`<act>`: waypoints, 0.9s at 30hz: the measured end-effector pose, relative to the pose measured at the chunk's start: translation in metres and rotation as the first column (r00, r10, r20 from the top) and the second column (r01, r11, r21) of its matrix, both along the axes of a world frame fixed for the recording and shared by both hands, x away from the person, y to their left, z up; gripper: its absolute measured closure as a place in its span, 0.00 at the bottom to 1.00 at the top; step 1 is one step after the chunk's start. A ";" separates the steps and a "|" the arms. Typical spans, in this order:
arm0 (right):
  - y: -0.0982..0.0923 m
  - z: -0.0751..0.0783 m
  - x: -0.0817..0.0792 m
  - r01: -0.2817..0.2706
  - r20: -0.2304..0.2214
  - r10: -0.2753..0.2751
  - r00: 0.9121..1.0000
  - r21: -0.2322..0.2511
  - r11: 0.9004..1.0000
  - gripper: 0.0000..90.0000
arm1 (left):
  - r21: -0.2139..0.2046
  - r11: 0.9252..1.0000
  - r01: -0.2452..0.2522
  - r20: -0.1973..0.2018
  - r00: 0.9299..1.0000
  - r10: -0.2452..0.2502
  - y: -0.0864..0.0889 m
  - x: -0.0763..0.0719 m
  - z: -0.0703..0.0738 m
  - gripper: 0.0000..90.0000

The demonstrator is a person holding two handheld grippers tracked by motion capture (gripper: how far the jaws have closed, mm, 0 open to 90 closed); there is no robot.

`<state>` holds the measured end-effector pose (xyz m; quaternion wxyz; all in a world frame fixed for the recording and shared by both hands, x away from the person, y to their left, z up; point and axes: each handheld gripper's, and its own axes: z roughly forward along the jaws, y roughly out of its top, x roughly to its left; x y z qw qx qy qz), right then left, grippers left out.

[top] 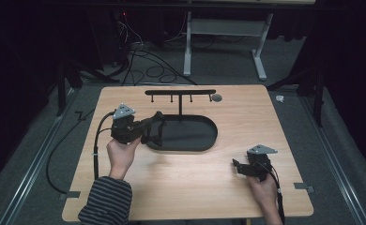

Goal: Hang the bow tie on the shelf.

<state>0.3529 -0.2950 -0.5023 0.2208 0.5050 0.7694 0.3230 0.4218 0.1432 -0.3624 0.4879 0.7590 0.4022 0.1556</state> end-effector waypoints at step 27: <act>0.000 0.000 0.000 0.000 -0.001 0.000 1.000 0.000 1.000 0.32 | 0.018 0.991 -0.133 0.013 0.991 0.133 0.003 0.045 0.015 0.98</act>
